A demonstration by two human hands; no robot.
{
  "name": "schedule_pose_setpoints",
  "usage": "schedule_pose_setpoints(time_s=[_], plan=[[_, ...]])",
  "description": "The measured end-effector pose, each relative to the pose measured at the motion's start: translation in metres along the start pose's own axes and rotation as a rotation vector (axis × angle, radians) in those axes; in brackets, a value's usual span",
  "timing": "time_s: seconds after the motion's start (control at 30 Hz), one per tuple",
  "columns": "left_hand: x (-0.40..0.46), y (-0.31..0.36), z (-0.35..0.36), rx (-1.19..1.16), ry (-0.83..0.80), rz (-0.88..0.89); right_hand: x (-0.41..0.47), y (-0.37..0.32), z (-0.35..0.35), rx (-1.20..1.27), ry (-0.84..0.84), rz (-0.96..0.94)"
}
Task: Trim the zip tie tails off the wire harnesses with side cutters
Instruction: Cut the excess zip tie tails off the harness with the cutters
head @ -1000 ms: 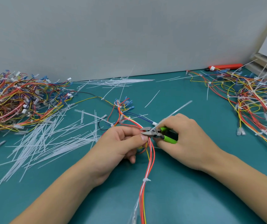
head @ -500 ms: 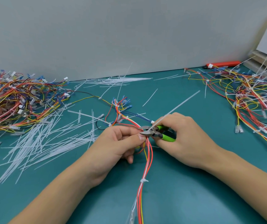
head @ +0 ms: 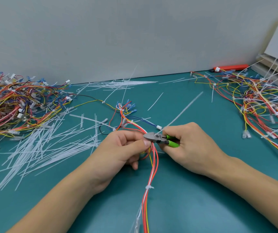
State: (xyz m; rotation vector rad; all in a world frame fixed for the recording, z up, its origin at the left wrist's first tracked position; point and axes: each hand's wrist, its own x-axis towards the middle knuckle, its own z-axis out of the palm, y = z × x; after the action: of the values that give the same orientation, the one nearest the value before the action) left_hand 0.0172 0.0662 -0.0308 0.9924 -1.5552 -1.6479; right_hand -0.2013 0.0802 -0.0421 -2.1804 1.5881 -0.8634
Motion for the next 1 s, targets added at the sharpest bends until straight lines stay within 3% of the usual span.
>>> schedule_pose_setpoints(time_s=[0.2, 0.6, 1.0], plan=[[-0.0002, 0.0004, 0.0006, -0.007, 0.005, -0.002, 0.0009, 0.0021, -0.0024, 0.058, 0.062, -0.033], [0.0007, -0.0017, -0.0005, -0.033, -0.008, -0.010, 0.0023, 0.0026, -0.0045, 0.047, 0.019, -0.052], [0.0002, -0.0012, -0.0015, -0.018, -0.023, -0.006, 0.0010, -0.0026, -0.0024, 0.023, 0.006, 0.031]])
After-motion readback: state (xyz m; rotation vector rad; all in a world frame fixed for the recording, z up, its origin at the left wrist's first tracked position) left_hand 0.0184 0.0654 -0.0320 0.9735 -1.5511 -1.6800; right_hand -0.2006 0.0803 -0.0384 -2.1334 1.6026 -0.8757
